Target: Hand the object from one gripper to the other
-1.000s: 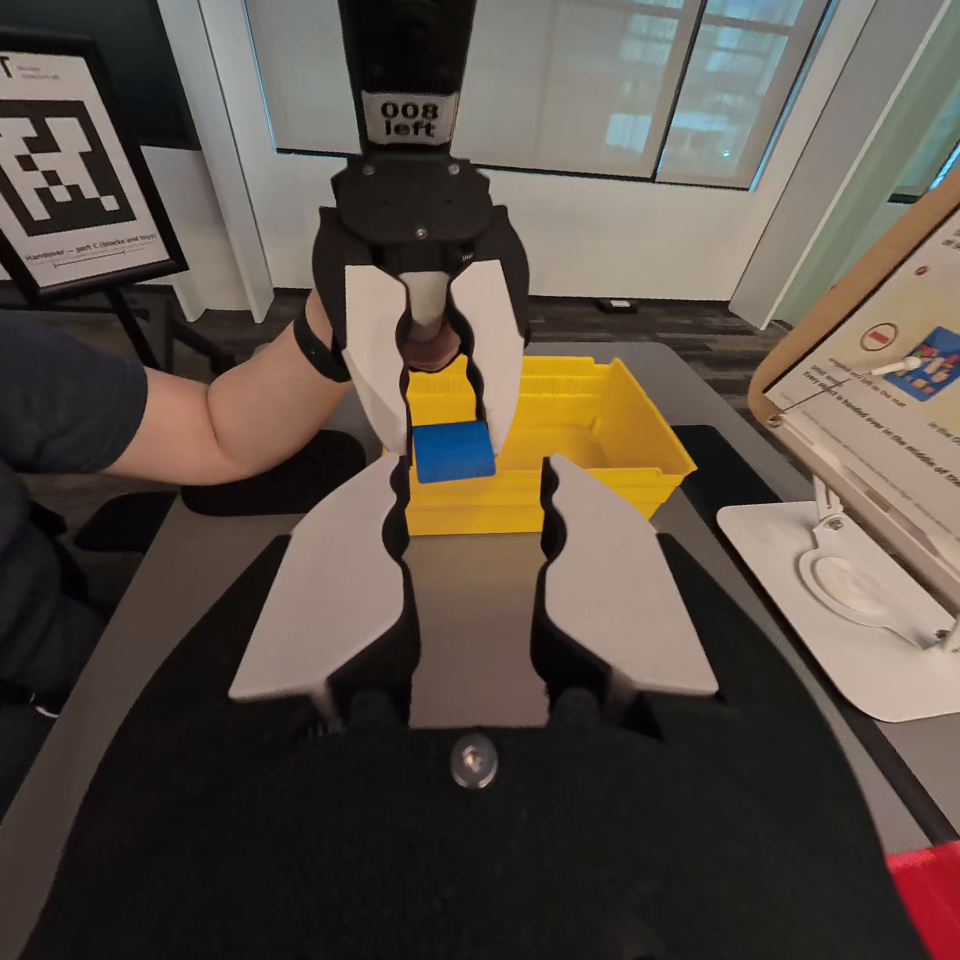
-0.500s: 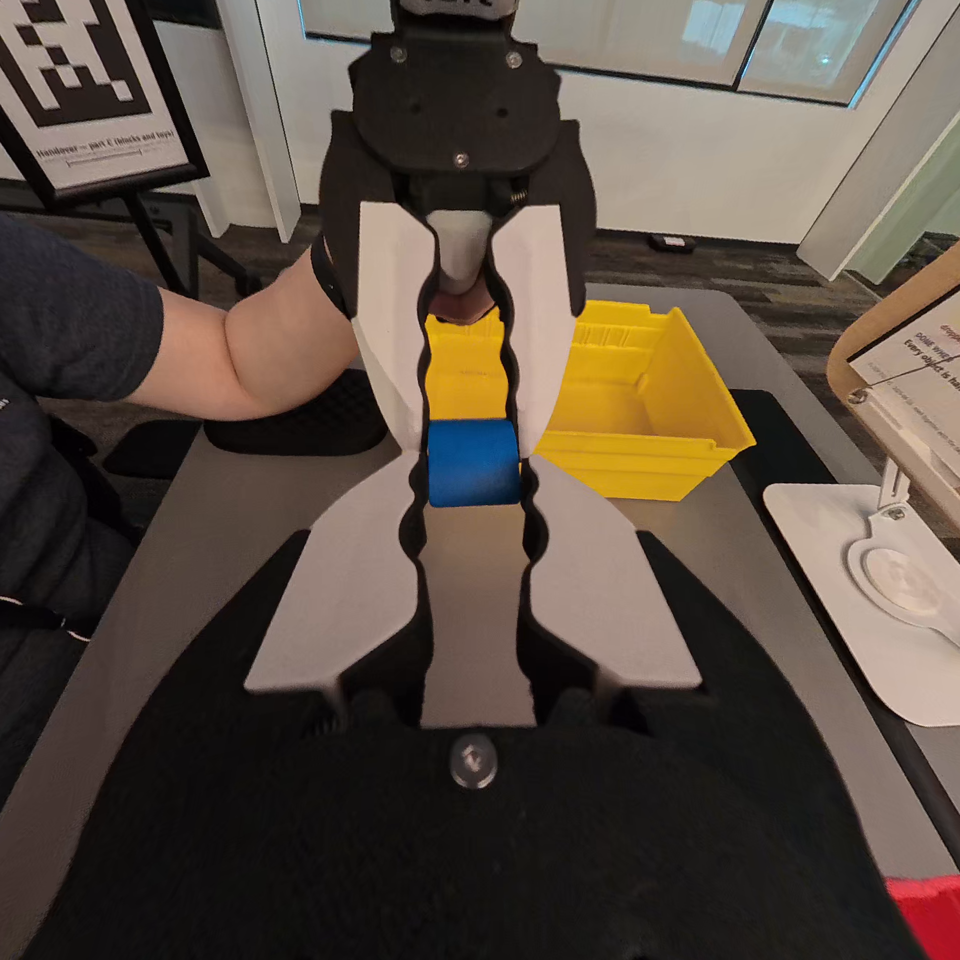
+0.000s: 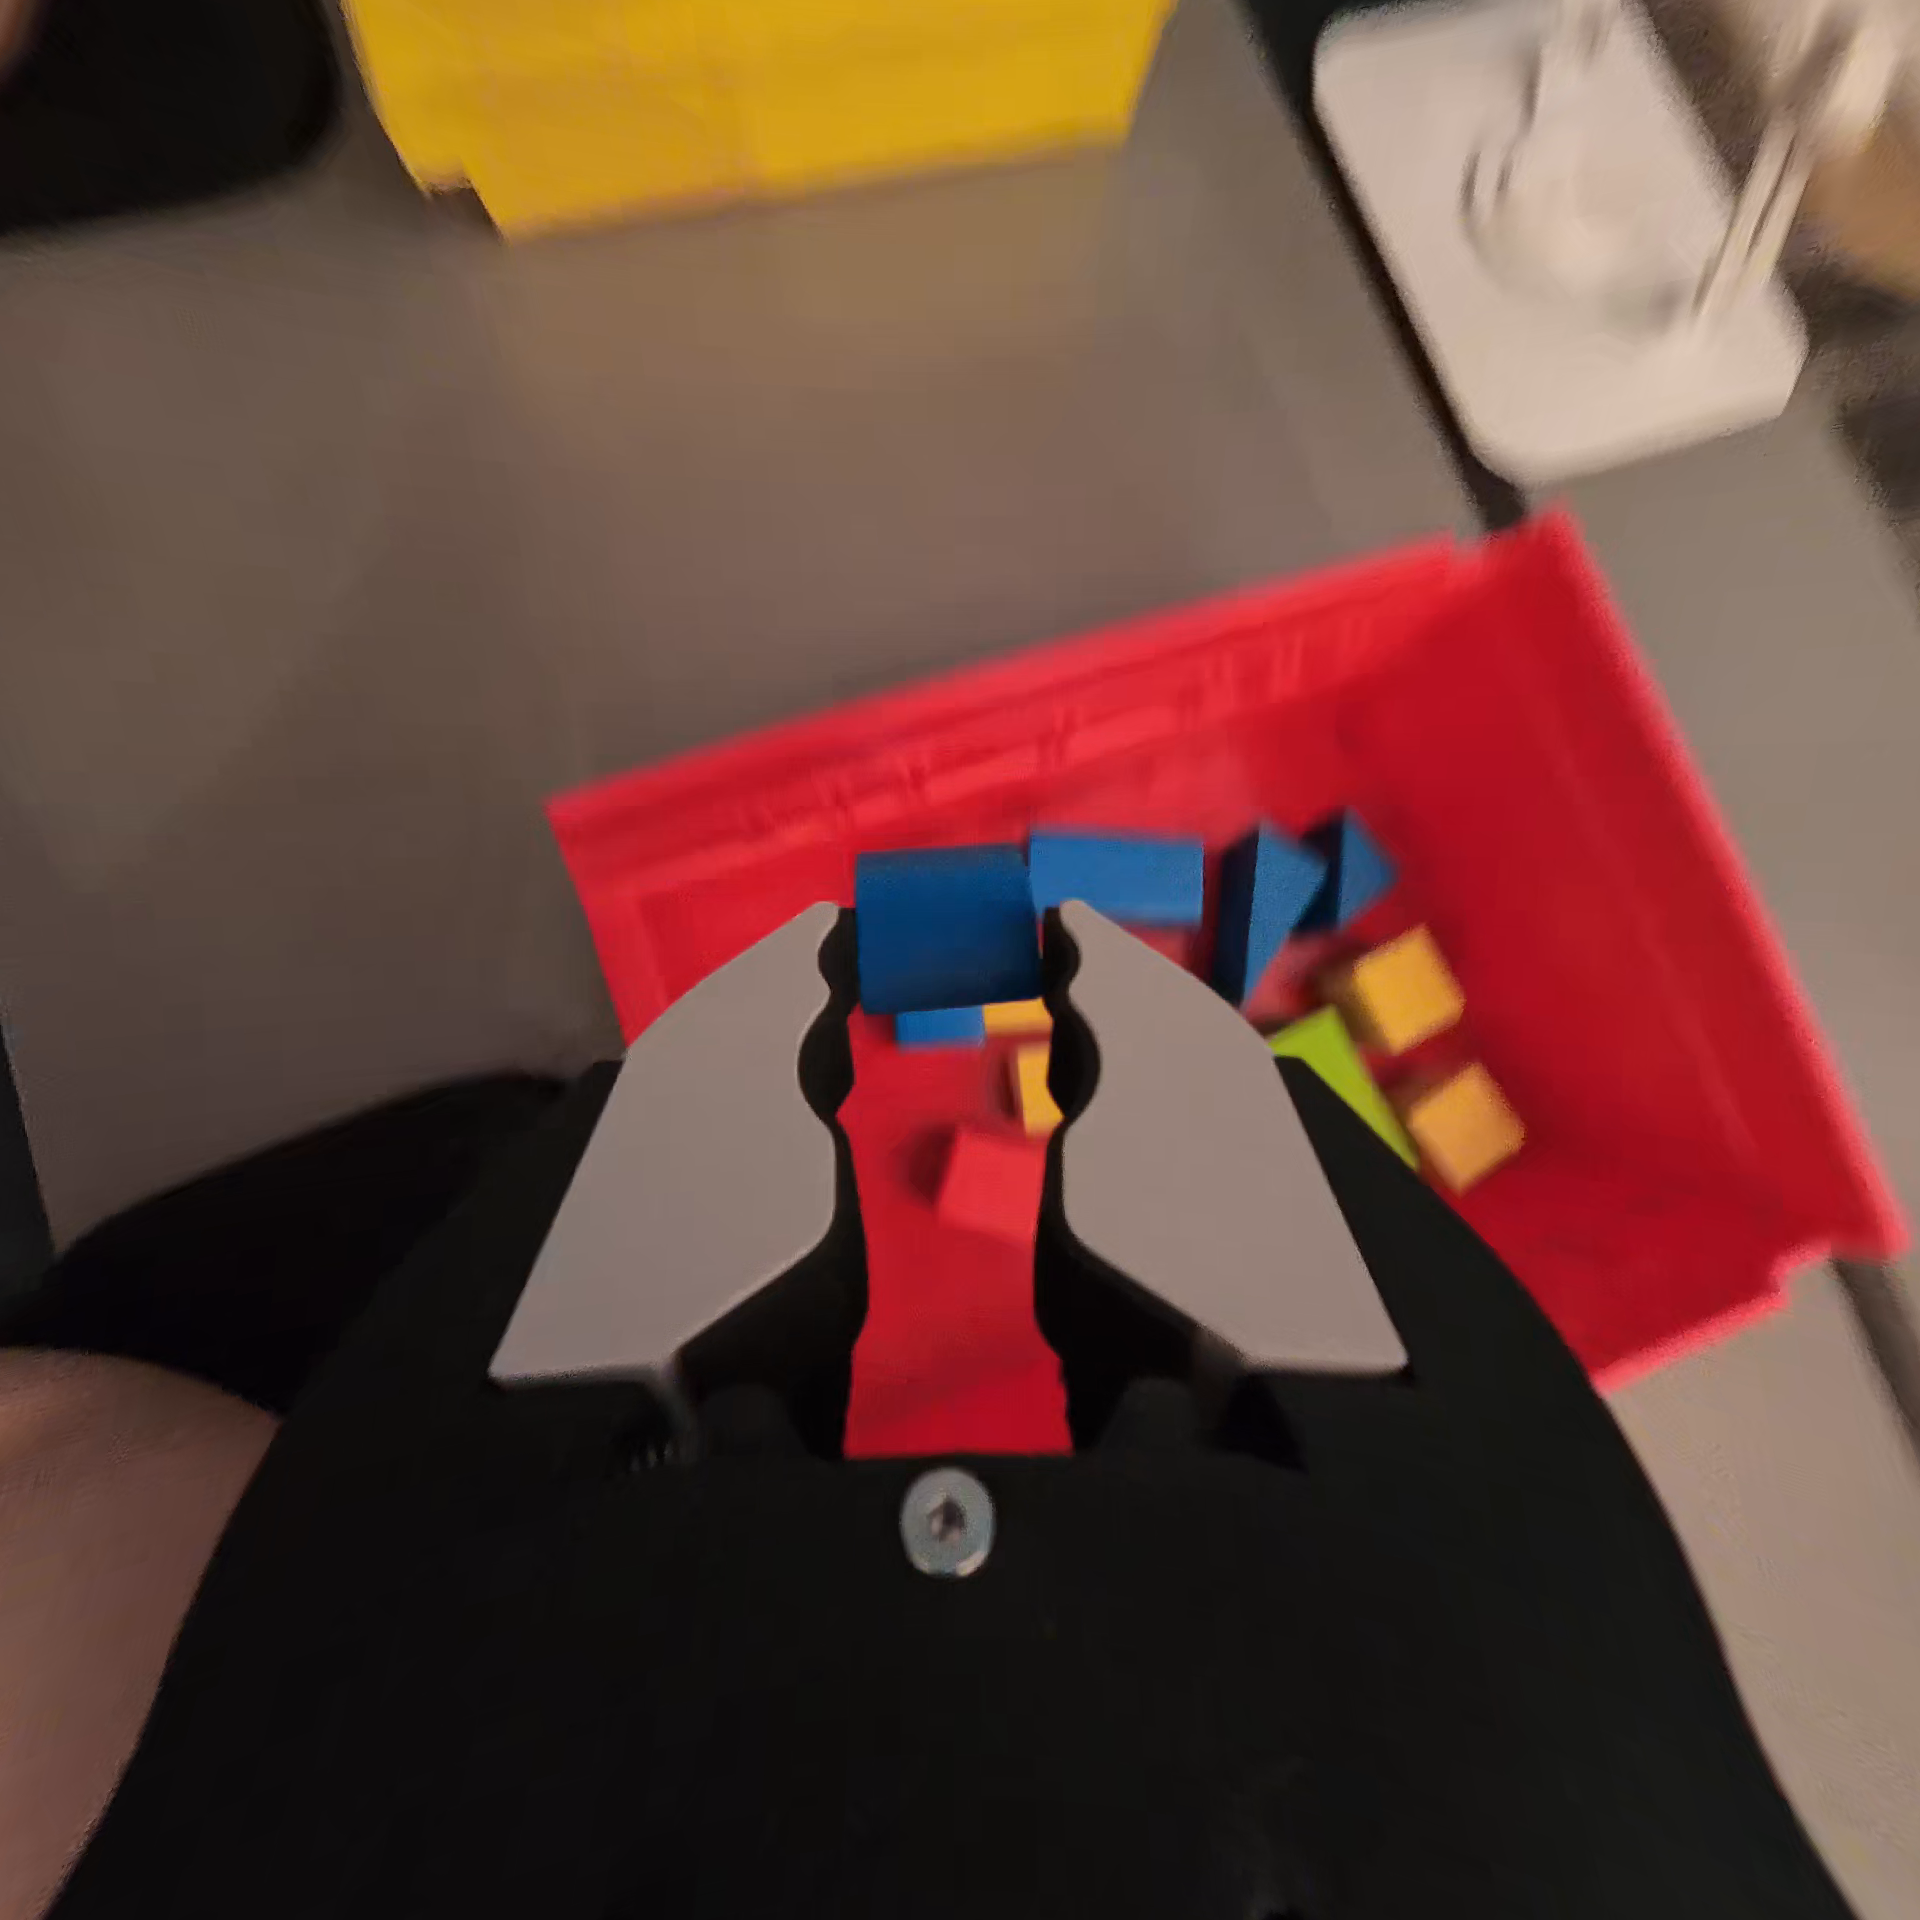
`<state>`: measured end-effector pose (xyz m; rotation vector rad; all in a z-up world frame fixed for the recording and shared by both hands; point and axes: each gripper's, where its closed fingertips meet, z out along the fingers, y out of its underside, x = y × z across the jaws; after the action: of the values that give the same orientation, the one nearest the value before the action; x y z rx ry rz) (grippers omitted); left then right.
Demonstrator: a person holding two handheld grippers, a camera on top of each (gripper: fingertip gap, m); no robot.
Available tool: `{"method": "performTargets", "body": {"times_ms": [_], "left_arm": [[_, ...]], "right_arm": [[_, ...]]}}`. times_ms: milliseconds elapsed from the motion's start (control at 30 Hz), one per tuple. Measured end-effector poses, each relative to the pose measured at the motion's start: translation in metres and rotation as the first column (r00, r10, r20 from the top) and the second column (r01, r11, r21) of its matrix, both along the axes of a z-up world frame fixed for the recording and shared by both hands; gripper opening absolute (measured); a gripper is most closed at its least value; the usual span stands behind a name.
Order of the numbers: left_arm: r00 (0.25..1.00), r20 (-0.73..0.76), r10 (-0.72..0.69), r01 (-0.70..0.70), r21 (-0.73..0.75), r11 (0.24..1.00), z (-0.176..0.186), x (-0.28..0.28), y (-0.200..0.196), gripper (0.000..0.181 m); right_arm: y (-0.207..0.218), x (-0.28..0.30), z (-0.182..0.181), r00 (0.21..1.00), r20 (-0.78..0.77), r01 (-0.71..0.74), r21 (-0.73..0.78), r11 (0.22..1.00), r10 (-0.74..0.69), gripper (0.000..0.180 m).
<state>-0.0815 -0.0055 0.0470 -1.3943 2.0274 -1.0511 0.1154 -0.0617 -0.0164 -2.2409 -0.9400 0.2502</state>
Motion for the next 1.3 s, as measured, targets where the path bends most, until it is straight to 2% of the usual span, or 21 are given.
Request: {"method": "performTargets", "body": {"times_ms": [67, 167, 367, 533, 667, 900, 1133, 1300], "left_arm": [[1.000, -0.010, -0.008, 0.008, 0.004, 1.000, -0.002, 0.000, -0.002, 0.049], [1.000, -0.020, -0.009, 0.009, 0.007, 1.000, -0.005, 0.001, -0.003, 0.049], [0.999, -0.045, -0.017, 0.018, 0.018, 1.000, -0.010, 0.001, -0.004, 0.047], [0.999, -0.047, -0.020, 0.021, 0.018, 1.000, -0.010, 0.000, -0.005, 0.046], [0.999, -0.050, -0.019, 0.020, 0.020, 1.000, -0.010, -0.001, -0.004, 0.046], [0.999, -0.049, -0.021, 0.022, 0.022, 1.000, -0.009, -0.002, -0.005, 0.045], [0.998, -0.052, -0.025, 0.026, 0.022, 0.999, -0.010, -0.002, -0.006, 0.044], [0.998, -0.061, -0.023, 0.025, 0.028, 0.999, -0.012, -0.002, -0.006, 0.044]], "right_arm": [[-0.011, 0.020, -0.030, 0.999, 0.000, 0.045, -0.146, 0.988, -0.046, 0.035], [-0.032, 0.007, -0.060, 0.993, -0.089, -0.103, -0.302, 0.948, 0.079, 0.035], [-0.019, -0.022, -0.080, 0.960, -0.098, -0.278, -0.276, 0.920, 0.261, 0.035], [-0.021, -0.033, -0.092, 0.936, -0.123, -0.351, -0.272, 0.896, 0.329, 0.035], [-0.019, -0.035, -0.103, 0.933, -0.058, -0.355, -0.303, 0.884, 0.355, 0.035], [-0.016, -0.036, -0.111, 0.929, -0.042, -0.361, -0.307, 0.881, 0.367, 0.036], [-0.027, -0.025, -0.117, 0.944, -0.019, -0.312, -0.378, 0.872, 0.330, 0.035], [-0.033, -0.016, -0.124, 0.949, 0.073, -0.238, -0.466, 0.852, 0.306, 0.035]]}}
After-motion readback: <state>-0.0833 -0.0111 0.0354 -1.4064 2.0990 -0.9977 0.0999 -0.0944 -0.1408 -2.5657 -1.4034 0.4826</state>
